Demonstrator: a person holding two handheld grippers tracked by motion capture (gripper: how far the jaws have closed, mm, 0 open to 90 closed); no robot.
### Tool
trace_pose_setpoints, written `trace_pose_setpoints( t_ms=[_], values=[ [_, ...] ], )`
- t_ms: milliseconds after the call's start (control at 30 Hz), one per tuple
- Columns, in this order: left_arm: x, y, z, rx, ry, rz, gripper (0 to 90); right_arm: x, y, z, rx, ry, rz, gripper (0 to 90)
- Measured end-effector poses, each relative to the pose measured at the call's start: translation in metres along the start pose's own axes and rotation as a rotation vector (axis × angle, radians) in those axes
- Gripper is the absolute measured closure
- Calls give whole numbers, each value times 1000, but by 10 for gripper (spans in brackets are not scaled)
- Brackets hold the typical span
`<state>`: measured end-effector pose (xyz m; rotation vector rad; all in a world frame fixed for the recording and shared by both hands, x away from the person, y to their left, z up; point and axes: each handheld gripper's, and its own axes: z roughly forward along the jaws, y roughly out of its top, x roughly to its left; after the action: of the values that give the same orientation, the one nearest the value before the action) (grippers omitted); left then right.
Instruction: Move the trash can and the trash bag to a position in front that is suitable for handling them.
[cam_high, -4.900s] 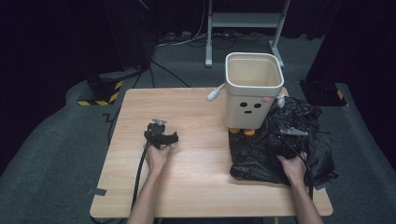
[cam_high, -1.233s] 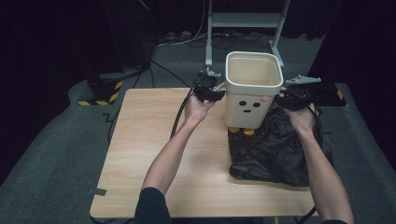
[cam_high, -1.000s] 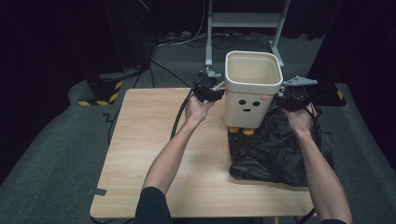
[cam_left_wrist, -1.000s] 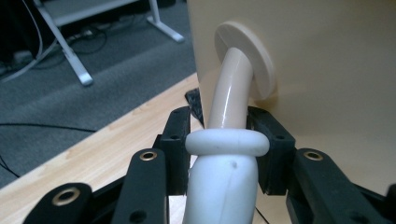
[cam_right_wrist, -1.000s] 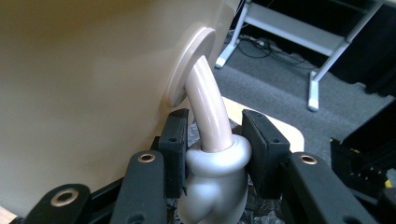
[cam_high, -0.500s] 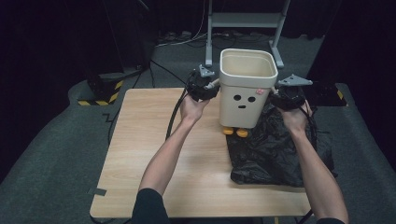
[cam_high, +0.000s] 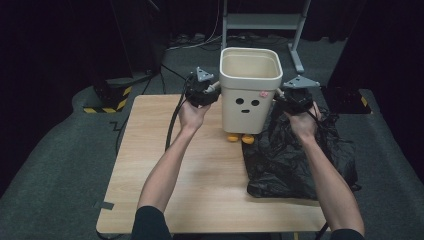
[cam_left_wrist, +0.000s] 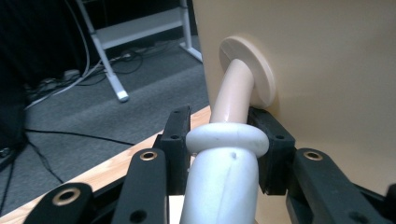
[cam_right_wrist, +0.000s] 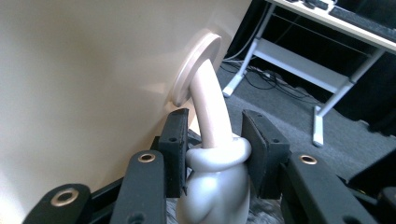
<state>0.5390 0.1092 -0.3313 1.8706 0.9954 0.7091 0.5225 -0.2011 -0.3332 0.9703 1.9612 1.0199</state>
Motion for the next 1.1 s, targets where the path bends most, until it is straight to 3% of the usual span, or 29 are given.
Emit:
trace_pose_setpoints(
  t_ms=[333, 567, 867, 1100],
  values=[
    [22, -12, -18, -5, 61, -9, 617, 27, 13, 17, -9, 38, -13, 629],
    [34, -26, -22, -4, 96, -26, 617, 41, 17, 31, -4, 55, -24, 629],
    [43, -42, -21, -2, 107, -56, 617, 55, 16, 43, 2, 61, -38, 628],
    [45, -47, -22, 3, 112, -49, 616, 59, 13, 46, 10, 71, -41, 628]
  ],
)
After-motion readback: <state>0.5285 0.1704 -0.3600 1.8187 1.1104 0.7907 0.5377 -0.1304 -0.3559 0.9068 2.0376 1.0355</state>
